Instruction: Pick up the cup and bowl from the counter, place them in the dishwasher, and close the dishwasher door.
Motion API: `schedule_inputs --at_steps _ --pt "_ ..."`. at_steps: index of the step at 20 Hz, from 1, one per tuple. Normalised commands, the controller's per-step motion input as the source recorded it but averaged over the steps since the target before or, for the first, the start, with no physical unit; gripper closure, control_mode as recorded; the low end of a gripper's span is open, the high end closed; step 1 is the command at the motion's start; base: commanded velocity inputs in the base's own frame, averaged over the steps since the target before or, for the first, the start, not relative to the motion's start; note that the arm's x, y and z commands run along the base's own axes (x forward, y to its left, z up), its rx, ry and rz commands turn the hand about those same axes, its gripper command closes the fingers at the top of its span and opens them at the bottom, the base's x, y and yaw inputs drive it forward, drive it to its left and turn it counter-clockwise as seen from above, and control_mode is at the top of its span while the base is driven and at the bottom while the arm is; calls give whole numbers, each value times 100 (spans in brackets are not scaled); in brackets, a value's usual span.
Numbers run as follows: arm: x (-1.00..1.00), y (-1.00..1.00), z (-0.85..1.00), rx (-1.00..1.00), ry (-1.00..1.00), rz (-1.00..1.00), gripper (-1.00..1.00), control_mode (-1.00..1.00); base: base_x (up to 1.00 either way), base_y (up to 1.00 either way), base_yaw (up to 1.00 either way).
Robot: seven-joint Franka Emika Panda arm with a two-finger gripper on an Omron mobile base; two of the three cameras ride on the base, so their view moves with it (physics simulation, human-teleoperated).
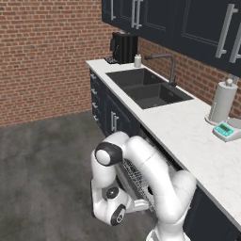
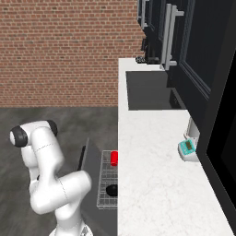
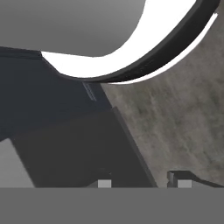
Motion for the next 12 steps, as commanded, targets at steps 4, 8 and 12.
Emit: schedule_inputs --at_steps 4,8,12 --pt "44 -1 -8 -73 -42 0 -100 -100 0 0 0" --pt "40 -10 -24 -75 -42 0 -100 -100 0 0 0" --pt "43 -22 -32 -75 -39 0 -100 -100 0 0 0"
